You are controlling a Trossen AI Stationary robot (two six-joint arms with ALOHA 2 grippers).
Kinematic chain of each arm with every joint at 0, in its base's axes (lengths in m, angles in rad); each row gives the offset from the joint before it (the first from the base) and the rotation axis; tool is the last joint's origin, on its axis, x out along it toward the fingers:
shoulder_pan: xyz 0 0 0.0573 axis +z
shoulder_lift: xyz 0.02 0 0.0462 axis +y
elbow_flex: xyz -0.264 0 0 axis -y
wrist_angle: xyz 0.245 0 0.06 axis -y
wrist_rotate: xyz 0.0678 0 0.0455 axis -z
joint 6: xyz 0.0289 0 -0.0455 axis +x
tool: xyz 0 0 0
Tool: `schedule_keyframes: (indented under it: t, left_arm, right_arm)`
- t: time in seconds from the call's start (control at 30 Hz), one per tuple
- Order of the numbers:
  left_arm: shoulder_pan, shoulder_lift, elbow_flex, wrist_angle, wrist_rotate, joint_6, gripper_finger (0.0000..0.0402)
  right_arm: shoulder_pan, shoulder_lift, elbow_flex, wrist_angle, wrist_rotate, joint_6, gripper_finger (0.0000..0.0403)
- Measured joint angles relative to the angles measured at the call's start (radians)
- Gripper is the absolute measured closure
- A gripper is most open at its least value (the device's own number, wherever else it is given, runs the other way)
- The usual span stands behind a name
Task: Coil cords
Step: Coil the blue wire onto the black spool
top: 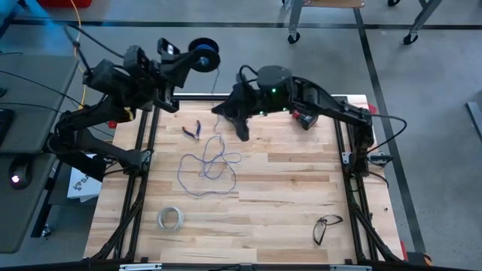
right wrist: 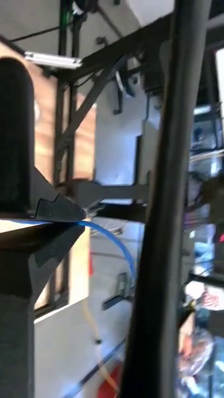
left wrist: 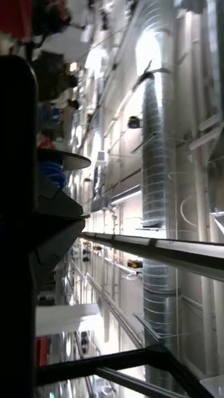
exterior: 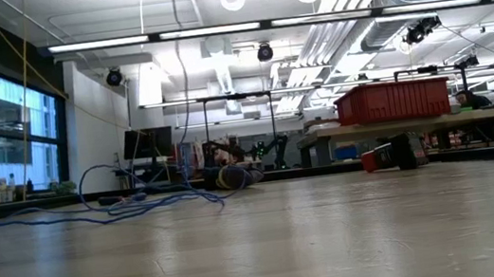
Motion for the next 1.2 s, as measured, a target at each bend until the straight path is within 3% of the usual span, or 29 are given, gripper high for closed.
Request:
schedule_keyframes:
  t: [0.33, 0.67, 0.83, 0.97, 1.2]
  left_arm:
    - [0.0, 0.009, -0.001, -0.094, 0.013, -0.227, 0.0402]
    - [-0.001, -0.08, 0.0, -0.216, 0.003, -0.265, 0.0402]
    - [-0.001, -0.072, 0.0, -0.226, 0.002, -0.432, 0.0402]
    - [0.0, -0.078, -0.001, -0.239, 0.061, -0.518, 0.0402]
    - [0.0, -0.155, -0.001, -0.437, 0.063, -0.578, 0.0402]
  right_arm:
    - [0.084, 0.046, -0.001, 0.216, 0.063, -0.075, 0.0402]
    - [0.16, 0.046, -0.001, 0.315, 0.159, -0.187, 0.0403]
    - [0.163, 0.059, -0.001, 0.385, 0.16, -0.209, 0.0403]
    - [0.163, 0.062, -0.001, 0.402, 0.167, -0.215, 0.0403]
    - [0.172, 0.005, 0.002, 0.382, 0.167, -0.202, 0.0403]
